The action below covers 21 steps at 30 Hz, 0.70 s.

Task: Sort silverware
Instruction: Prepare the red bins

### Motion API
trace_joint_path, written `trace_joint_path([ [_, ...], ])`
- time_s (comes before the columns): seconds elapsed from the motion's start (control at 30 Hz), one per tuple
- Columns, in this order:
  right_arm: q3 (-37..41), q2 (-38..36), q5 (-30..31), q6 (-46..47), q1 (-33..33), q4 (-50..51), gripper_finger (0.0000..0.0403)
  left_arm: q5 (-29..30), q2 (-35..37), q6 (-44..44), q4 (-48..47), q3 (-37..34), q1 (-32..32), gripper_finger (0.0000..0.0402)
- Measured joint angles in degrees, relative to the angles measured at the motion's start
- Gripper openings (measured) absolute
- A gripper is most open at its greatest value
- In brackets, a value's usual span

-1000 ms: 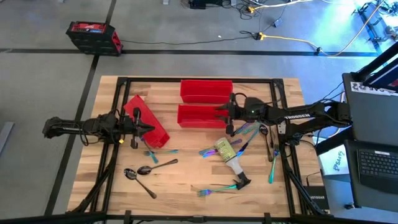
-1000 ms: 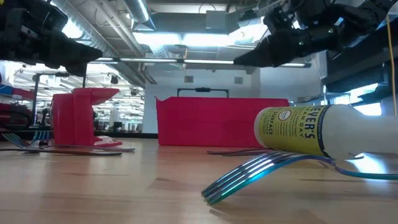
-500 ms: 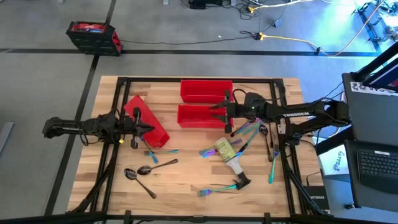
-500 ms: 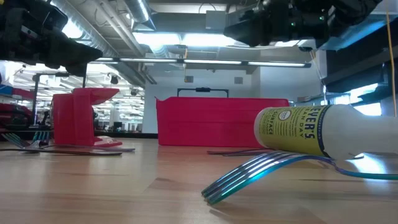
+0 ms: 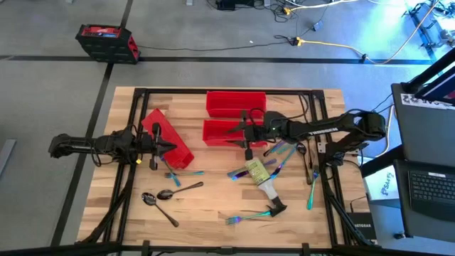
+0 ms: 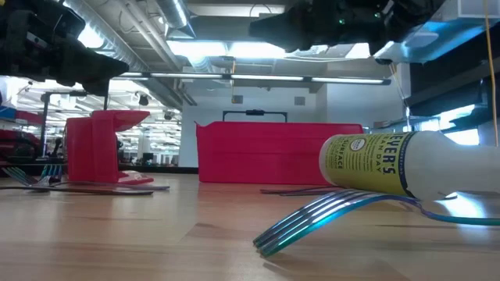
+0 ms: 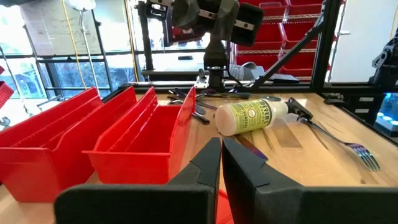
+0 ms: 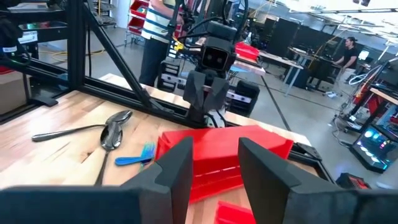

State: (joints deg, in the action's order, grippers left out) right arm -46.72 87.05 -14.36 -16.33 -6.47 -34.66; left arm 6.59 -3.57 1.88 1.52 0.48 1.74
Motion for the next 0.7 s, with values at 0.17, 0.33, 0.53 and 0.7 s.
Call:
trace_joint_path([
  [0.17, -0.9, 0.4, 0.3, 0.0, 0.1, 0.0, 0.0113, 0.0, 0.0, 0.0, 0.0, 0.0, 0.0, 0.0001],
  [0.33, -1.1, 0.4, -1.8, 1.8, 0.1, -0.3, 0.0113, 0.0, 0.0, 0.0, 0.0, 0.0, 0.0, 0.0001],
  [0.53, -1.1, 0.4, -2.4, 2.9, 0.1, 0.0, 0.0113, 0.0, 0.0, 0.0, 0.0, 0.0, 0.0, 0.0001],
  [0.7, -1.1, 0.3, -2.5, 2.9, 0.1, 2.9, 0.0113, 0.0, 0.0, 0.0, 0.0, 0.0, 0.0, 0.0001],
])
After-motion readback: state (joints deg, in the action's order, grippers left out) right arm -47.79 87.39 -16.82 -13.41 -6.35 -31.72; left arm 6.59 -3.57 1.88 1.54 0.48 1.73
